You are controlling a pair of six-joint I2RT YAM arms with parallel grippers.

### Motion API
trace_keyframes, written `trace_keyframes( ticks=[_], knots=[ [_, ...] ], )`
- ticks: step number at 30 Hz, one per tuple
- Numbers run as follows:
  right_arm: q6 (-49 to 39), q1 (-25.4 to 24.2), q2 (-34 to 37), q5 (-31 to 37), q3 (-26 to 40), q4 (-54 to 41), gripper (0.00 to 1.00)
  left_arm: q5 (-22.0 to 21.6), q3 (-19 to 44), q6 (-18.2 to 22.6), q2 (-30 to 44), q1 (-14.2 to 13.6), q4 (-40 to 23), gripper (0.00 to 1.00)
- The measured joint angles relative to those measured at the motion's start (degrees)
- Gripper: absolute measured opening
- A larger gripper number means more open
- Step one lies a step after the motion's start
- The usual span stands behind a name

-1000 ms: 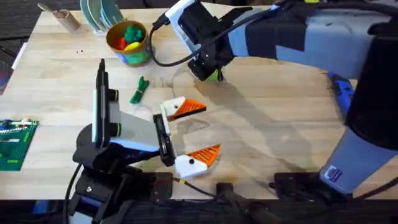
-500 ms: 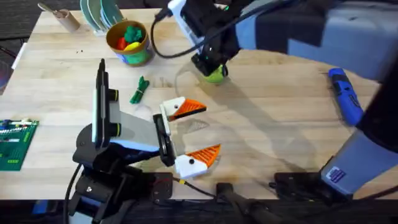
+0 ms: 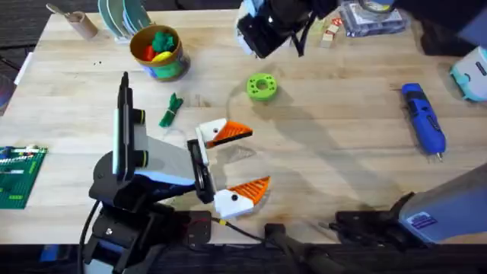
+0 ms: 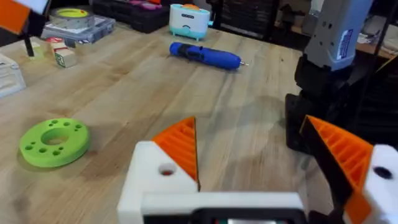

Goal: Pick up the gripper from the table and insert it into the empty holder that is missing its gripper. Then pick up a screw, insert it into the mounting hole, and use the screwdriver to tighten it. Finally, clean up the table by picking up the vegetable and placing it into the bucket.

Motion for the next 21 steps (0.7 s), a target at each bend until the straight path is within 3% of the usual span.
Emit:
trace_keyframes(
  ticks=[1, 4, 11, 21],
  knots=[
    [0.0, 2.5, -0.6, -2.7, 3.7, -3.8, 0.007, 0.0, 0.0, 0.0, 0.0, 0.0, 0.0, 0.993],
    [0.0, 5.5, -0.7, -5.4, 6.4, -6.3, 0.007, 0.0, 0.0, 0.0, 0.0, 0.0, 0.0, 0.993],
    [0.0, 13.7, -0.7, -10.0, 7.4, -10.7, 0.007, 0.0, 0.0, 0.2, 0.0, 0.0, 0.0, 0.992],
    [0.0, 15.7, -0.7, -11.9, 7.4, -13.8, 0.007, 0.0, 0.0, 4.5, 0.0, 0.0, 0.0, 0.993]
  ],
)
